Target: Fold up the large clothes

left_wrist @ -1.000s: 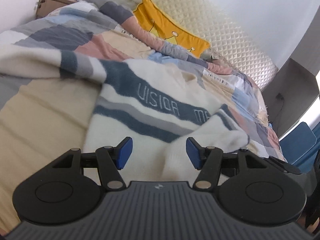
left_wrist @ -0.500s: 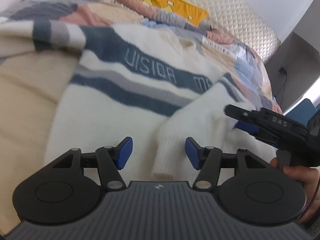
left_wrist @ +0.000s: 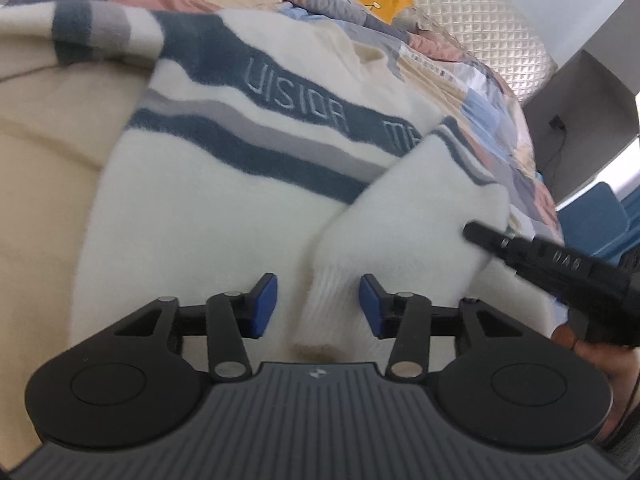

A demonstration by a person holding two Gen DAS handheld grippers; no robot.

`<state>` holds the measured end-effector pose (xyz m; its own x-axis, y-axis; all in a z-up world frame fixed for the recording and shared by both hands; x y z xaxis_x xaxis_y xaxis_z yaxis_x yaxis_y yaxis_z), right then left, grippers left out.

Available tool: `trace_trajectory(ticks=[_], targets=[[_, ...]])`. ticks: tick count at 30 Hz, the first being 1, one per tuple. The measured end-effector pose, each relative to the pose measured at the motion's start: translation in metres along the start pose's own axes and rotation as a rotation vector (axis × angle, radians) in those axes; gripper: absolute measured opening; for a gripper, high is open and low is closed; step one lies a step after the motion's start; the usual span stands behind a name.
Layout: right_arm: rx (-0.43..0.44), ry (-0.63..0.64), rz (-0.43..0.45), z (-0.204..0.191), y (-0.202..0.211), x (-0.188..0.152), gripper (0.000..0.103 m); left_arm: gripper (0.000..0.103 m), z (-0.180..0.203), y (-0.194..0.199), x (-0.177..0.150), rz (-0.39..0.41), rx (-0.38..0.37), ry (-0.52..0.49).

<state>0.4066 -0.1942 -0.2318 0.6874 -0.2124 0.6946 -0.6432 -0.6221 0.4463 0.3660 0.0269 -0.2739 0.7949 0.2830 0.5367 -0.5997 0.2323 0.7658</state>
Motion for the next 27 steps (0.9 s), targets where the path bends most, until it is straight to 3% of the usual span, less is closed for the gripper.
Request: trace_trajectory(ticks=[3,6,12,13,14,15,17,27], targets=[[-0.051,-0.046,-0.016,0.011,0.008,-0.015,0.012,0.044,0.003,-0.001,-0.004,-0.024,-0.024,0.02],[-0.107,-0.083,-0.045,0.021,0.011,-0.03,0.012,0.044,0.009,0.0,-0.007,-0.008,0.0,-0.004],[-0.2,0.06,-0.097,0.013,0.005,-0.037,0.016,0.043,0.014,0.012,-0.011,0.039,0.067,-0.052],[-0.204,0.069,-0.097,0.013,0.005,-0.036,0.018,0.043,0.014,0.018,-0.011,0.056,0.093,-0.061],[-0.21,0.072,-0.096,0.014,0.007,-0.033,0.028,0.043,0.014,0.024,-0.011,0.078,0.114,-0.072],[-0.221,0.07,-0.091,0.016,0.01,-0.031,0.039,0.043,0.015,0.032,-0.011,0.1,0.124,-0.078],[-0.245,0.055,-0.073,0.021,0.018,-0.027,0.05,0.043,0.016,0.045,-0.01,0.138,0.117,-0.077],[-0.217,0.18,0.046,-0.011,0.036,-0.003,0.05,0.043,0.024,0.051,-0.012,0.211,0.158,-0.105]])
Point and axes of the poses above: each gripper's, at about its wrist camera, not at the fingertips, and y roughly against the way its jaws point, z to its right, x to its top, the point moved 8 cm from there along -y, roughly the way its jaws point, and after that the axes turned 12 degrees about x, right-handed, at the moved point
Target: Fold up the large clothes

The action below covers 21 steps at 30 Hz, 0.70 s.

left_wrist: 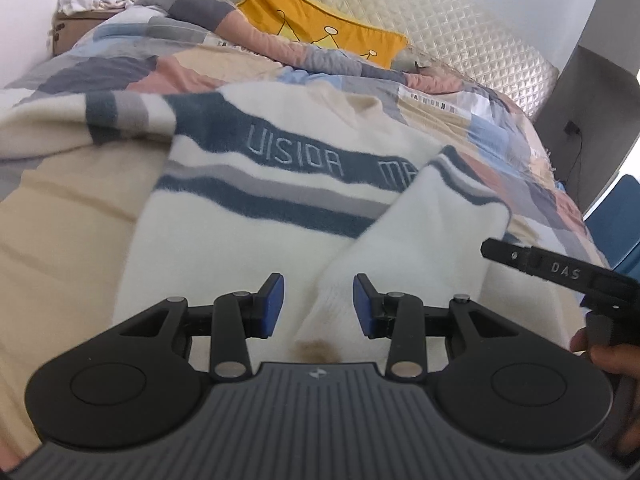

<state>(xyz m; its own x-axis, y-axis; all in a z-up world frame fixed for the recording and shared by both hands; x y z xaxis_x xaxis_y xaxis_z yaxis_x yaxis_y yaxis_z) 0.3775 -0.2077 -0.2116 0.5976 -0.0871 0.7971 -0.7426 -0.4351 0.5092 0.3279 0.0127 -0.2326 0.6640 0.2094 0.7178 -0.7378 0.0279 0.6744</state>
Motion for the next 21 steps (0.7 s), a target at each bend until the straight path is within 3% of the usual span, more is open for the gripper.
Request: trace_trajectory(ticks=[9,14,21], targets=[[0.077,0.056,-0.061,-0.018,-0.034,-0.007,0.049,0.043,0.012,-0.025,-0.011,-0.045,0.013,-0.065],[0.054,0.075,-0.116,-0.01,-0.055,-0.028,0.047,0.043,0.009,-0.042,-0.02,-0.077,0.062,-0.07],[0.072,0.041,-0.106,-0.006,-0.057,-0.032,0.048,0.043,0.007,-0.039,-0.019,-0.066,0.105,-0.048]])
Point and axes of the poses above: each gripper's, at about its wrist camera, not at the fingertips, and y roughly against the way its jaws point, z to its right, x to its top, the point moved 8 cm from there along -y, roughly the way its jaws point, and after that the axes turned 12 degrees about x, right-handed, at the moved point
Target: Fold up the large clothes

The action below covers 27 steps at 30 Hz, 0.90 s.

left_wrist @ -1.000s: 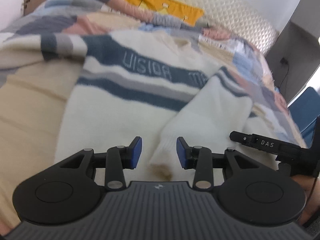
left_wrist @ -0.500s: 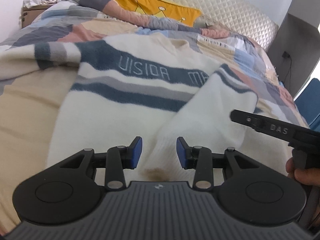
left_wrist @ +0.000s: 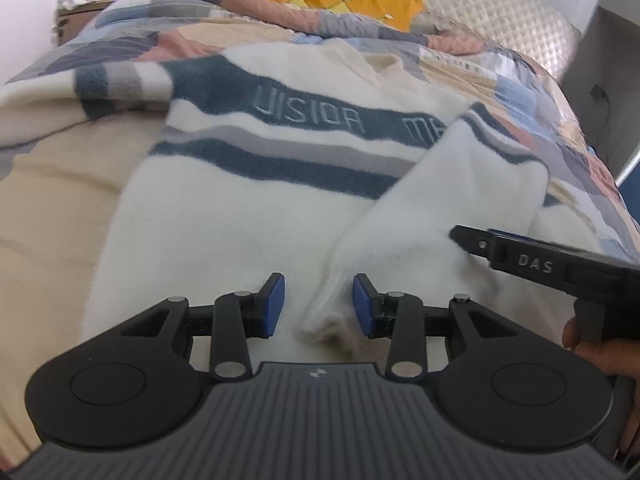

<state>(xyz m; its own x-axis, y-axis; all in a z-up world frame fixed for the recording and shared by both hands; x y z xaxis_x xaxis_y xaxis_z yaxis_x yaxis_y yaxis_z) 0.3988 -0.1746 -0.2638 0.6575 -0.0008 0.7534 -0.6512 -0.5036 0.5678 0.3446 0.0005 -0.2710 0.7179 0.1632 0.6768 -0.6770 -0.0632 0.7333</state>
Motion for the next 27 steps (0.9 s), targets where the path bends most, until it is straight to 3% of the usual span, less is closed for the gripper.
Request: trace_trajectory(ticks=[7,16,17,19,22,27], targets=[[0.025,-0.028,0.032,-0.006,0.01,0.003,0.049,0.043,-0.038,0.024,0.015,0.039,0.073,0.114],[0.035,-0.035,0.079,-0.009,0.024,0.014,0.049,0.045,-0.098,0.044,0.037,0.022,0.22,0.15],[0.043,-0.04,0.081,-0.009,0.024,0.014,0.049,0.046,-0.107,0.045,0.041,0.017,0.234,0.163],[0.05,-0.048,0.076,-0.009,0.022,0.014,0.049,0.063,-0.127,0.047,0.049,0.015,0.281,0.202],[0.056,-0.052,0.054,-0.01,0.016,0.011,0.049,0.066,-0.163,0.049,0.064,0.025,0.421,0.234],[0.082,-0.088,0.005,-0.009,0.008,0.005,0.049,0.072,-0.209,0.044,0.089,0.03,0.539,0.233]])
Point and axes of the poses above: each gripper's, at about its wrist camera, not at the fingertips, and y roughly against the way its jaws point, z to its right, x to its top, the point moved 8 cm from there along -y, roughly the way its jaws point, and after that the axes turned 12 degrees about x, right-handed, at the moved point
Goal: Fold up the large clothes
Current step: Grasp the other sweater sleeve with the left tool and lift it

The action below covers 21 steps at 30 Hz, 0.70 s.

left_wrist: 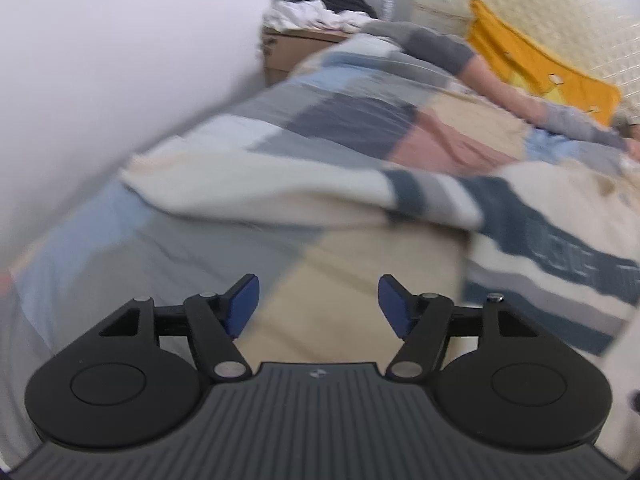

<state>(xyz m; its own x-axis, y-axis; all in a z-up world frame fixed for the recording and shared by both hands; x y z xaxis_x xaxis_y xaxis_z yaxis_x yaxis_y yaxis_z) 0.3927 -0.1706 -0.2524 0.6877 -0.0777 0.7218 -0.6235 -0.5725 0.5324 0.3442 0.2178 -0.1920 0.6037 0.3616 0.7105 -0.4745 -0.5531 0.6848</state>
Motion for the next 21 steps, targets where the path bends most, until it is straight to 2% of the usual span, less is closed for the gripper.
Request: trace_trajectory(ticks=[3,6,9,11,13,17,20,21], targets=[[0.03,-0.037,0.009,0.002,0.004,0.004,0.049,0.075,-0.01,-0.024,0.013,-0.043,0.068,-0.073],[0.038,-0.065,0.016,0.006,0.006,0.006,0.05,0.078,-0.021,-0.047,0.026,-0.025,0.135,-0.166],[0.031,-0.057,0.008,0.009,0.001,0.007,0.049,0.079,-0.03,-0.072,0.03,-0.034,0.172,-0.282],[0.012,-0.017,0.0,0.01,-0.005,0.006,0.048,0.079,-0.038,-0.086,0.03,-0.074,0.162,-0.281],[-0.008,0.015,-0.008,0.011,-0.011,0.007,0.048,0.079,-0.053,-0.095,0.032,-0.117,0.098,-0.166],[-0.014,0.023,-0.006,0.011,-0.016,0.008,0.05,0.079,-0.089,-0.113,0.034,-0.203,-0.077,0.16],[-0.019,0.016,-0.005,0.012,-0.019,0.008,0.051,0.079,-0.109,-0.124,0.037,-0.21,-0.226,0.396],[-0.02,0.01,-0.004,0.012,-0.019,0.008,0.051,0.079,-0.114,-0.129,0.037,-0.218,-0.253,0.456]])
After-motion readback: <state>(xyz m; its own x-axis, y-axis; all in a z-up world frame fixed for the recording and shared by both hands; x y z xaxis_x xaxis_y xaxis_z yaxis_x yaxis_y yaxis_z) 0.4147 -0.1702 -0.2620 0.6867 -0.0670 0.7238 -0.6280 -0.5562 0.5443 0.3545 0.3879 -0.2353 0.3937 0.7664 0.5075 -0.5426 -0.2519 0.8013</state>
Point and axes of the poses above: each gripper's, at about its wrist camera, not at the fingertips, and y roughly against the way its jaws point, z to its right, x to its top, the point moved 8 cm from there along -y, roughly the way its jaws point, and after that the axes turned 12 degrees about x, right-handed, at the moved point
